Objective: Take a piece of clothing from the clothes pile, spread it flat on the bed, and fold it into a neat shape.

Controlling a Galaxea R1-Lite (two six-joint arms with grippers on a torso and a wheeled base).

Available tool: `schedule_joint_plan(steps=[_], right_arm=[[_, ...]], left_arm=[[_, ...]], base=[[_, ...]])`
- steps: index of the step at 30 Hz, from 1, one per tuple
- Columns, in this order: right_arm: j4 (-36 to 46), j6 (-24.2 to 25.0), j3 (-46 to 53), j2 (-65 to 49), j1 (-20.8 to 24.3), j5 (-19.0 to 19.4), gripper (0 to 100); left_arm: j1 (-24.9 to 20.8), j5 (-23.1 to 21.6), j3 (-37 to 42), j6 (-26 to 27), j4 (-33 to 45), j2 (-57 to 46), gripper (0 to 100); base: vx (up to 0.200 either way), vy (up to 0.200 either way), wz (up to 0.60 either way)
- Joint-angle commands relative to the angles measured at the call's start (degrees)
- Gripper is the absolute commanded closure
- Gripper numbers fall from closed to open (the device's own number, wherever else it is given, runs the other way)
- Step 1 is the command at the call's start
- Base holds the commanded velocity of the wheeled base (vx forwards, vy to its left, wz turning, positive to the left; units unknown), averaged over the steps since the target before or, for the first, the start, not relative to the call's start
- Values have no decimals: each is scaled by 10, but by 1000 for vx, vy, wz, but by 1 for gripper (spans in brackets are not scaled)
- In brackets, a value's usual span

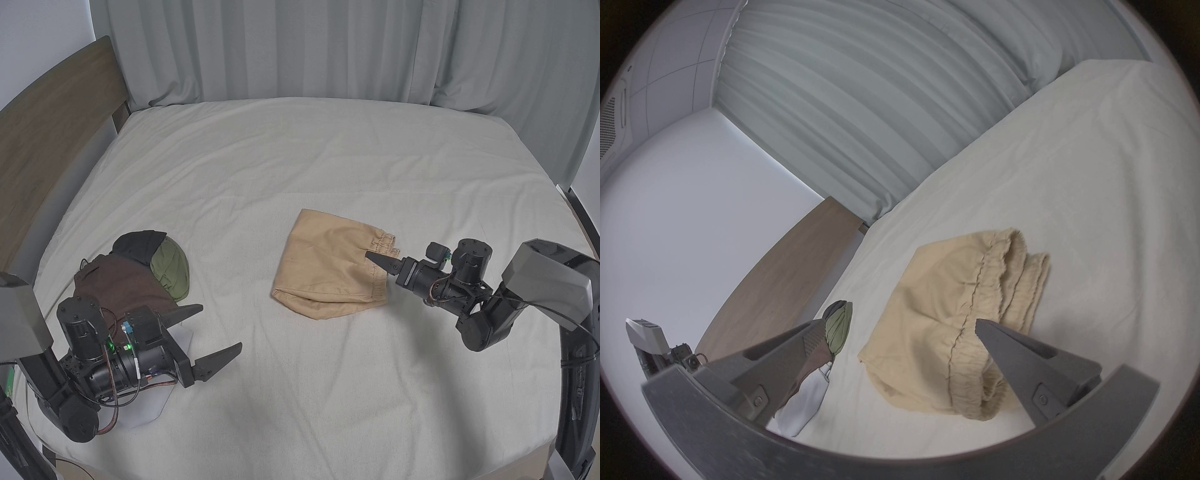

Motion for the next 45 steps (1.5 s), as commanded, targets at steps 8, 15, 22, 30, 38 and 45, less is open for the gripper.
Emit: schedule_joint_plan(steps=[8,15,22,30,38,45], right_arm=[[-24,0,-22,80,24,-3,0],[-27,0,-35,106,24,-4,0],[-42,0,-28,99,23,-4,0],[-81,-2,55,4,33,-4,0],[-133,-52,192,-122,40,-4,0],[-147,-182,300,-194,32,-2,0]], left_arm=[[0,0,-1,0,0,1,0],[0,0,0,0,0,2,0],[-1,0,0,0,0,1,0],[-4,0,-2,-1,1,-27,0],[-27,-1,5,-4,1,-97,0],[-41,0,26,-5,1,-126,0]], base=[[0,0,0],[0,0,0],[0,0,0],[0,0,0],[0,0,0],[0,0,0]])
